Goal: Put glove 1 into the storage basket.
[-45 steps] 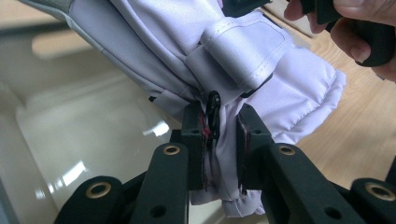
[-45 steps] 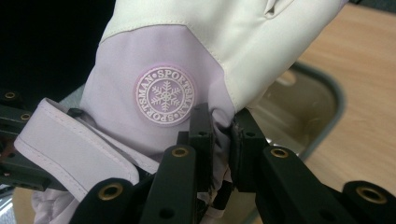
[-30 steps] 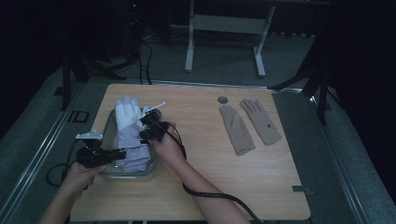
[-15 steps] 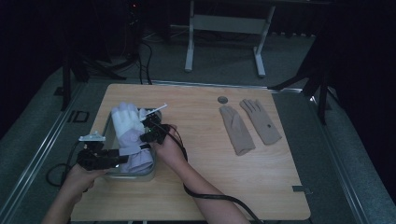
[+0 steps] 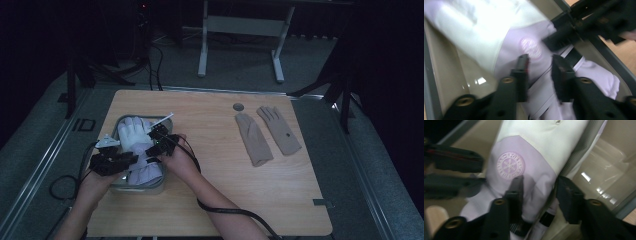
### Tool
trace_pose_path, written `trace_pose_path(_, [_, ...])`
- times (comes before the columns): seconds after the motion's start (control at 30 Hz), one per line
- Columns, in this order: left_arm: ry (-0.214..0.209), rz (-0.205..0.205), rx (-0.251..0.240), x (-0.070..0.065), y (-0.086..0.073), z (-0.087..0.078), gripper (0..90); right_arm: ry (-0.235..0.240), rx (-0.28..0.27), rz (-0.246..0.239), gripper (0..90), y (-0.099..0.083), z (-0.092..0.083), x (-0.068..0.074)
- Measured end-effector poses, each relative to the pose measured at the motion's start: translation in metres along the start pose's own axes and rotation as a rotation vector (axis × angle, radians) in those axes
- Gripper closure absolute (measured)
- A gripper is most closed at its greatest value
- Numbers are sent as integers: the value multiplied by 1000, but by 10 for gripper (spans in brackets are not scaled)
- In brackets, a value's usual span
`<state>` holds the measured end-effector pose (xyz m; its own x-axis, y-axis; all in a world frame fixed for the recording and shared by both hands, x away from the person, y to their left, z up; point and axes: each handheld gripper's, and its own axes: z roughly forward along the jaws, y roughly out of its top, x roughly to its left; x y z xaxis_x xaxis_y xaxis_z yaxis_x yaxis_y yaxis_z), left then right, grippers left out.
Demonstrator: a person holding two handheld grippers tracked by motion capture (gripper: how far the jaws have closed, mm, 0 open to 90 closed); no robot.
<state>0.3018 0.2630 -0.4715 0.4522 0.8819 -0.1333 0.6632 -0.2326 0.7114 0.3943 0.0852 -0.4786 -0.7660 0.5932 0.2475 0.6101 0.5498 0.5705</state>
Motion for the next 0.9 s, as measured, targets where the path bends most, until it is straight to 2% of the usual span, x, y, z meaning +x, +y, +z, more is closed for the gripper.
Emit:
trace_pose_path(0.03, [5, 1, 3, -1, 1, 1, 733, 4, -10, -6, 497, 0, -2, -1])
trace_pose_path(0.13, [39, 29, 30, -5, 7, 6, 776, 27, -38, -1, 455, -2, -9, -3])
trace_pose_path(0.2, [43, 30, 38, -6, 9, 10, 791, 37, -88, -18, 311, -3, -15, -4])
trace_pose_path(0.23, [44, 26, 43, -6, 10, 12, 805, 47, -100, -11, 263, -3, -19, -4])
trace_pose_path(0.33, [60, 25, 74, -4, 13, 19, 813, 76, -122, -47, 175, -6, -29, -5])
trace_pose_path(0.4, [81, 40, 115, -4, 16, 24, 837, 82, -138, -51, 175, -9, -38, -7])
trace_pose_path(0.47, [81, 46, 146, -3, 20, 29, 837, 74, -155, -60, 174, -12, -45, -9])
trace_pose_path(0.6, [91, 66, 224, 0, 24, 42, 853, 80, -204, -47, 174, -20, -62, -16])
trace_pose_path(0.67, [87, 48, 262, 2, 25, 47, 868, 68, -212, -49, 175, -25, -68, -21])
trace_pose_path(0.73, [97, 84, 286, 1, 26, 50, 879, 61, -220, -41, 175, -30, -73, -27])
trace_pose_path(0.83, [99, 91, 273, 0, 26, 50, 879, 48, -228, -26, 175, -39, -80, -38])
trace_pose_path(0.9, [79, 67, 214, 2, 26, 44, 876, 47, -230, -13, 175, -44, -86, -45])
